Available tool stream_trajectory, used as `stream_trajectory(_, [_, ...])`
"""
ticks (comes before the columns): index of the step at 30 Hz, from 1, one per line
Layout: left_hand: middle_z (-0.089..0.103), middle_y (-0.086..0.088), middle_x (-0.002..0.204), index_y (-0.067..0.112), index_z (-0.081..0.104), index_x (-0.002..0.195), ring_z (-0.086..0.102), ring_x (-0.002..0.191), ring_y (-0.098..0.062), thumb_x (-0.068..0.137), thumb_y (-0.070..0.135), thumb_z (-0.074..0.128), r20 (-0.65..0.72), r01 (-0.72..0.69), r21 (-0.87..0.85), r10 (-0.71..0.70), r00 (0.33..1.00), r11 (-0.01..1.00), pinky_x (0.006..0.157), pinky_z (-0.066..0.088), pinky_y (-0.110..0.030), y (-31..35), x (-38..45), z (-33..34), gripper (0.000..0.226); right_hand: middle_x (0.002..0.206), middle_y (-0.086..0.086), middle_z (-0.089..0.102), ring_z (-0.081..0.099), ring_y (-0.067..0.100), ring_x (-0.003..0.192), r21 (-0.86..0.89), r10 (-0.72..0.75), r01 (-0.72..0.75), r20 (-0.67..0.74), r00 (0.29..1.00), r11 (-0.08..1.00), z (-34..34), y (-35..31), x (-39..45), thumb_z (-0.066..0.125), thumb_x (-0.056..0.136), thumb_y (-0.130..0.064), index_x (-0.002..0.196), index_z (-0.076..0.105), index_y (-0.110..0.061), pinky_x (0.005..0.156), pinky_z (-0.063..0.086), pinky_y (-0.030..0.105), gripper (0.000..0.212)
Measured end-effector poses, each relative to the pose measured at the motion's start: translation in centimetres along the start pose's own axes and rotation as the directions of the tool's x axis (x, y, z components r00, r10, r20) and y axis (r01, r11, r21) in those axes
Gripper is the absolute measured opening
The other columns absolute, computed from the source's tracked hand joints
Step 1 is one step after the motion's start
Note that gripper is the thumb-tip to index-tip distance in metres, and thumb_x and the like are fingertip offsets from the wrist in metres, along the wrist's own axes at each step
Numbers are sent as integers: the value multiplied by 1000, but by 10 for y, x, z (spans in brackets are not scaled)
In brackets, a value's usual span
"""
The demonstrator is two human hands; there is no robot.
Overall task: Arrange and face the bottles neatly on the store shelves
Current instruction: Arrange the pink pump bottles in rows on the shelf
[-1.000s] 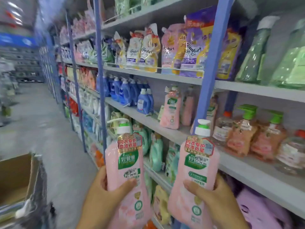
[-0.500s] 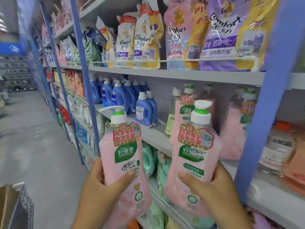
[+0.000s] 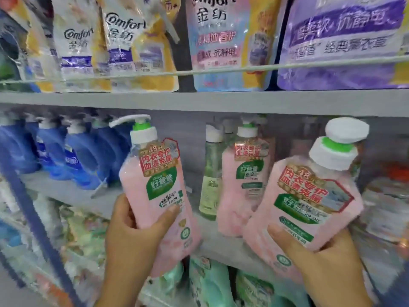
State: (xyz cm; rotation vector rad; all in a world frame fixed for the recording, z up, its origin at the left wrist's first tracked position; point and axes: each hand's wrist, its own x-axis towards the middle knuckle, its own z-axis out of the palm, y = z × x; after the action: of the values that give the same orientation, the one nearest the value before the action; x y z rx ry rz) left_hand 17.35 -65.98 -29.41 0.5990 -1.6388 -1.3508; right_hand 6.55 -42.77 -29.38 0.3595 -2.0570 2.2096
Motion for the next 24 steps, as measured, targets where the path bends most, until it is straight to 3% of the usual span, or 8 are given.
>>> stream_trajectory(5, [73,30,86,39,64,96,68,74,10,65,19,94,136,-18,21,15,991,1000,68,53,-29,-30,66,14,47,91,-27,76,72,-7,81,-174,-69,19,-288,955,985,22,11,6,92,63,-1,106,69,-33,76,58,34,59])
stream_trajectory(8, [73,17,83,33,61,94,66,75,4,68,23,93,182,-14,22,9,983,1000,62,44,-24,-41,89,23,42,97,-15,78,74,12,93,-289,-90,-36,-411,907,957,24,19,14,94,65,-18,116,69,-26,87,59,44,58])
stream_trajectory(12, [71,25,85,38,58,93,64,78,9,65,31,92,248,-23,-10,24,968,1000,66,46,-28,-47,105,30,45,105,-8,76,73,19,95,-386,-118,-96,-494,861,918,30,22,25,90,57,-53,121,61,-30,86,59,50,75])
stream_trajectory(15, [66,38,90,45,55,96,64,79,11,63,36,92,286,-7,-15,11,958,1000,73,51,-37,-51,109,28,51,107,-1,71,69,29,99,-477,-165,-134,-535,829,869,37,27,32,91,61,-48,122,53,-26,86,57,52,75])
stream_trajectory(18, [67,34,92,39,56,104,67,85,0,63,37,93,329,2,12,-6,944,1000,76,53,-40,-52,110,24,55,127,10,56,58,36,115,-645,-443,-24,-551,708,764,46,30,13,85,70,-47,134,49,-19,96,50,54,79])
stream_trajectory(20, [70,32,91,37,59,103,67,81,5,63,32,94,359,7,3,-7,933,1000,74,52,-36,-51,112,19,53,121,15,54,58,32,105,-708,-651,184,-471,595,681,65,30,-12,77,76,-36,126,54,-4,93,49,43,63])
stream_trajectory(22, [74,28,92,35,63,102,68,80,8,63,25,95,395,10,-4,-8,919,1000,74,53,-34,-51,113,14,51,116,6,53,59,24,97,-668,-662,314,-360,657,675,90,31,-21,78,71,-36,123,56,-9,85,49,33,62])
stream_trajectory(24, [75,24,93,35,65,102,69,80,7,64,20,94,423,18,-2,-15,906,1000,73,53,-31,-50,112,9,50,134,-2,43,55,25,119,-597,-510,273,-269,817,754,107,37,-6,89,61,-46,143,42,-21,98,48,30,98])
